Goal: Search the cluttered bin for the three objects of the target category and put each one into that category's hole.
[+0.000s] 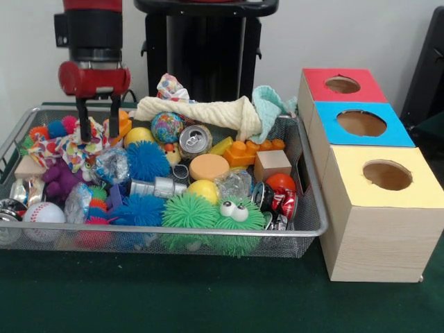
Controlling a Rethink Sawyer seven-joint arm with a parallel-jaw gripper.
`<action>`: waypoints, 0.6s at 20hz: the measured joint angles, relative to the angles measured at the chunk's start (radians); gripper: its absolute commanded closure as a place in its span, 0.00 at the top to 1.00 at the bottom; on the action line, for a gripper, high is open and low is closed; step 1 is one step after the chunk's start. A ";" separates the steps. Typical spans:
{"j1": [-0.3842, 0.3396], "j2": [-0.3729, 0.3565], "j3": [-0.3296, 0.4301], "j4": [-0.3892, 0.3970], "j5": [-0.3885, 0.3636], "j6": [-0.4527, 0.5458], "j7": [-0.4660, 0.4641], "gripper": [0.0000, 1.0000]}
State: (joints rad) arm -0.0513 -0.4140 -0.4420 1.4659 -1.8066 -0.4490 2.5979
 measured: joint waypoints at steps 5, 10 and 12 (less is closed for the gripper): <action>0.137 -0.004 -0.130 0.007 -0.002 -0.001 0.115 1.00; 0.200 -0.005 -0.206 0.007 -0.001 -0.001 0.215 1.00; 0.203 -0.005 -0.221 0.007 0.000 -0.001 0.242 1.00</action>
State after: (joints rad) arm 0.1515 -0.4193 -0.6631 1.4731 -1.8066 -0.4497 2.8403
